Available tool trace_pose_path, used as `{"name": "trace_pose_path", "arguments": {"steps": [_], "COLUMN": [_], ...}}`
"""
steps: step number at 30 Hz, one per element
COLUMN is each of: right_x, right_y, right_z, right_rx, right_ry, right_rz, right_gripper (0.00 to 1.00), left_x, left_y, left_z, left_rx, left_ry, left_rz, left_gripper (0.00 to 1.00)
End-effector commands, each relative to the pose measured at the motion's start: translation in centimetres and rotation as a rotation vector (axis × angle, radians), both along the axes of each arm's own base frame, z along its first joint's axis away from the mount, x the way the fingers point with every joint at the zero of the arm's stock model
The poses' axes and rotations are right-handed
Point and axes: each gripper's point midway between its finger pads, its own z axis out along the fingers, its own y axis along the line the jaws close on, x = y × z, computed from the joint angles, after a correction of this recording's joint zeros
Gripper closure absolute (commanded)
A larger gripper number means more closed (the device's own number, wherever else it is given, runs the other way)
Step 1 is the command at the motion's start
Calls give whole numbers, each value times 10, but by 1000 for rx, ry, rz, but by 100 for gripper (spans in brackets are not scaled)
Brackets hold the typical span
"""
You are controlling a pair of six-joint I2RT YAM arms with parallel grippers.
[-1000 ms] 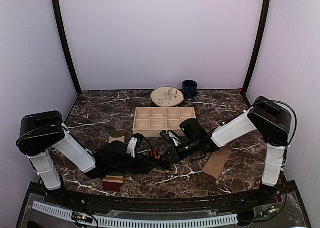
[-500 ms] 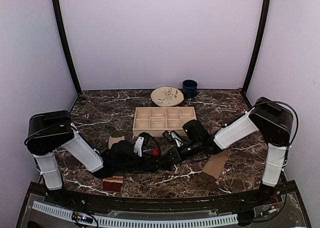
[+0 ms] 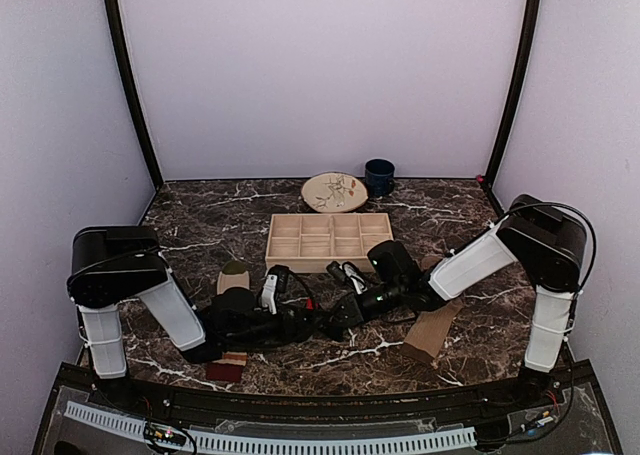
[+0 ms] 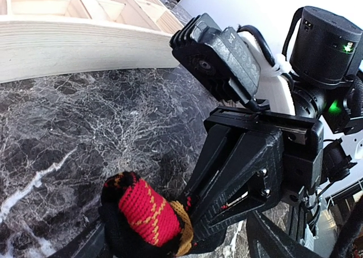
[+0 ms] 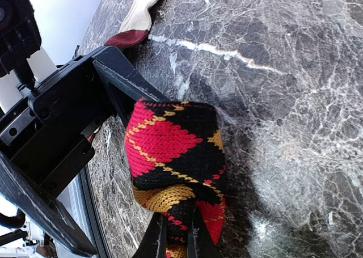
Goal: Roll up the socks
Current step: Pass from the right arm to the left
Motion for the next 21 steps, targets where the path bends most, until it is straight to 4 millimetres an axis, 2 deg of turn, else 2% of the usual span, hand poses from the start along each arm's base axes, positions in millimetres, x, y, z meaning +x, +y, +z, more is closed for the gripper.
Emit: {"name": "trace_pose_path", "arguments": {"steps": [1, 11, 16, 21], "right_x": [-8, -8, -8, -10], "right_y": [-17, -16, -15, -14], "right_z": [-28, -25, -24, -23], "right_rx": [-91, -83, -82, -78], "right_ry": [68, 63, 60, 56], "right_rz": [-28, -23, -22, -16], "right_gripper": [100, 100, 100, 100], "left_x": [-66, -74, -76, -77], "left_y": [73, 68, 74, 75], "left_z": [-127, -138, -143, -144], "left_rx": [373, 363, 389, 398], "left_ry": [386, 417, 422, 422], "left_rz": [-20, -61, -60, -65], "left_gripper": [19, 30, 33, 43]}}
